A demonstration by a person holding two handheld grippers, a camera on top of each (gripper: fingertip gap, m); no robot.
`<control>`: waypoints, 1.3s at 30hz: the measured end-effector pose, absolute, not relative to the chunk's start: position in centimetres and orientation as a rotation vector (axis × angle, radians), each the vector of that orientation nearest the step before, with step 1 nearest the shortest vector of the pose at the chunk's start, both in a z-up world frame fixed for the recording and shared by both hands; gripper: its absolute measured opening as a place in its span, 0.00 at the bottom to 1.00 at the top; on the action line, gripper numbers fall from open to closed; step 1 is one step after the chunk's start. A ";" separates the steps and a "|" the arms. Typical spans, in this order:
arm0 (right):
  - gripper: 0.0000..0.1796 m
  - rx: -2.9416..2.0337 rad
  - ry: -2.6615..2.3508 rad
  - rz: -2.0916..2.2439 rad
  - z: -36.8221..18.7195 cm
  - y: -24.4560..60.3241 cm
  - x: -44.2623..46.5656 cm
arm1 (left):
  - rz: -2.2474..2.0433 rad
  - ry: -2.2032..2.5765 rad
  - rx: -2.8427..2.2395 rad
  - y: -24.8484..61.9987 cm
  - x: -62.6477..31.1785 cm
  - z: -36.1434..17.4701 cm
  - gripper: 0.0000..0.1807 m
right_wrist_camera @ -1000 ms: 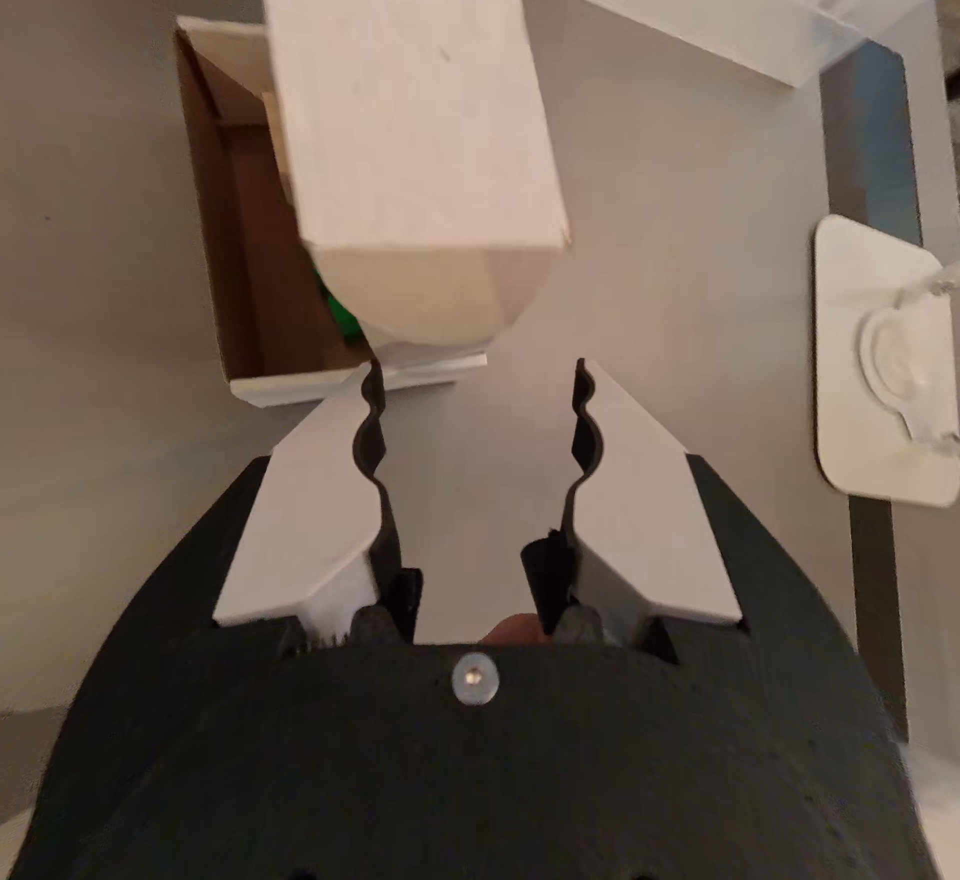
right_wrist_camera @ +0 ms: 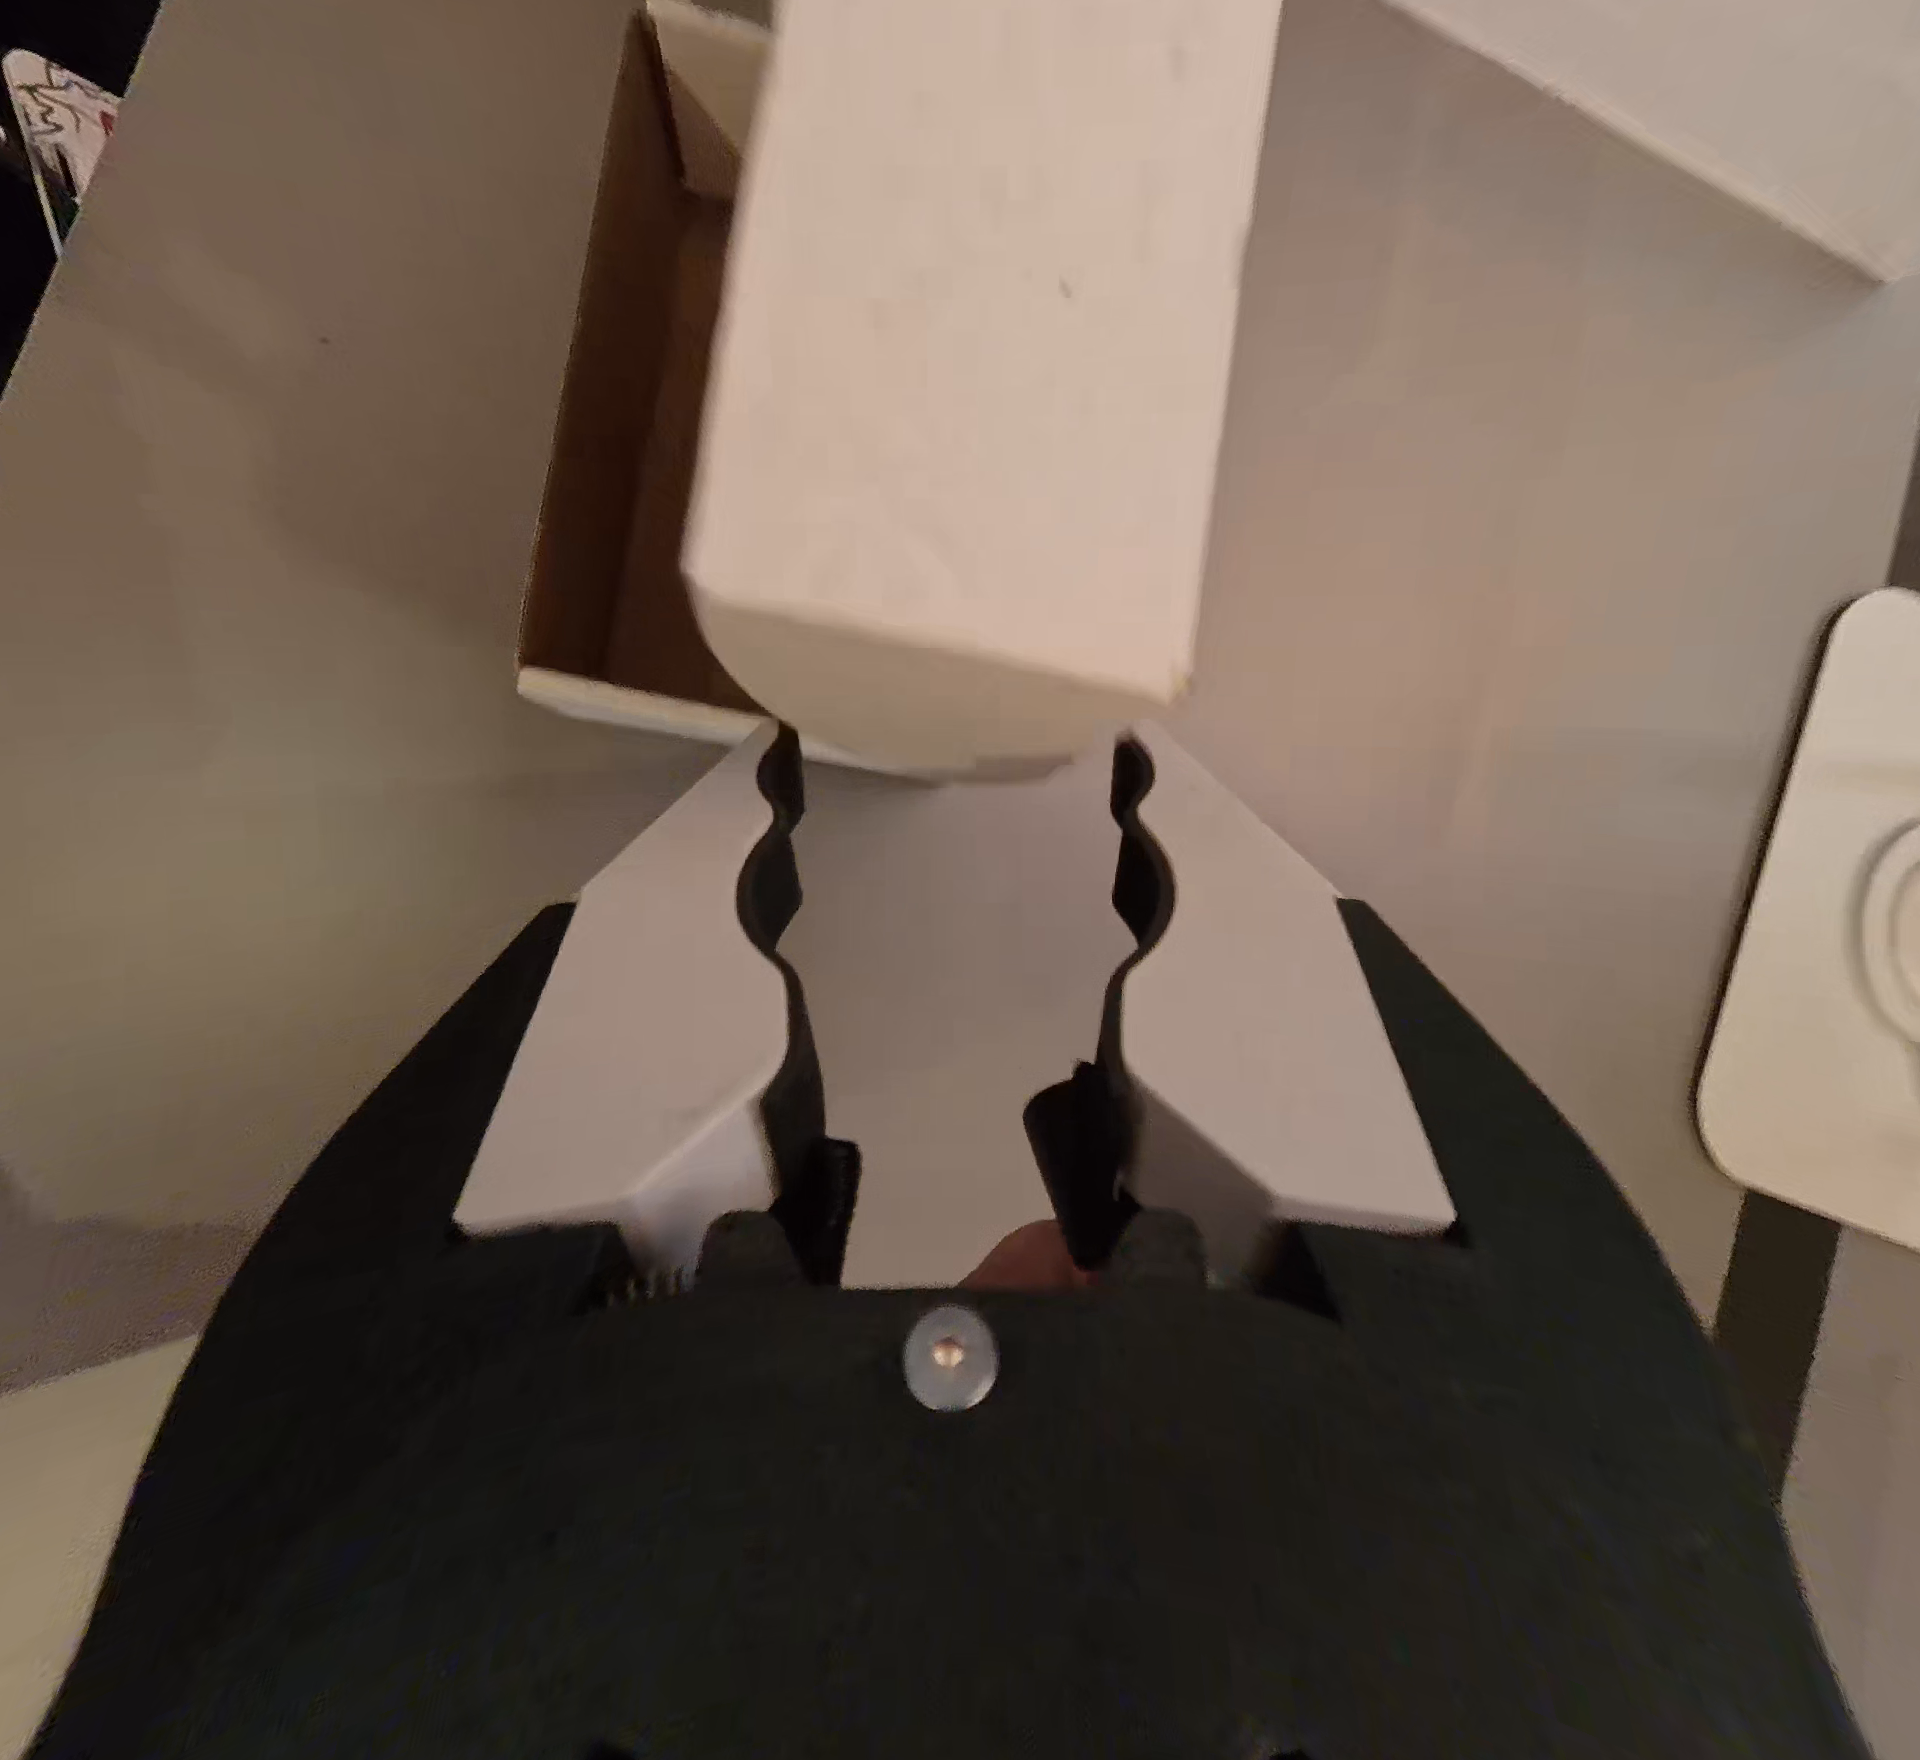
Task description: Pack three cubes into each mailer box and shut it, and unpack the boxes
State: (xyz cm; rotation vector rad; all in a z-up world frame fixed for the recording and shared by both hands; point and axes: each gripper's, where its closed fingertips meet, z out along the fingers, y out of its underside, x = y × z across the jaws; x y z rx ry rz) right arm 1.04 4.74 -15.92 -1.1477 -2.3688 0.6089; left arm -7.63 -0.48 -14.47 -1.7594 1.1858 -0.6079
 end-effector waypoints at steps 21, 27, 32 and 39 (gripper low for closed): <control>0.51 -1.212 -2.434 0.559 -19.5 0.7 2.0 | -0.360 1.454 -1.821 -3.5 -5.7 -19.3 0.50; 0.65 -1.307 -2.434 0.761 -18.6 -0.8 3.2 | -0.316 1.501 -1.860 -3.6 -5.6 -20.5 0.52; 0.68 -1.295 -2.373 0.816 -17.1 -1.6 4.5 | -0.300 1.514 -1.863 -3.6 -5.6 -20.6 0.52; 0.59 -1.135 -2.274 0.601 -16.1 -5.3 3.6 | -0.309 1.512 -1.877 -4.0 -5.4 -20.9 0.54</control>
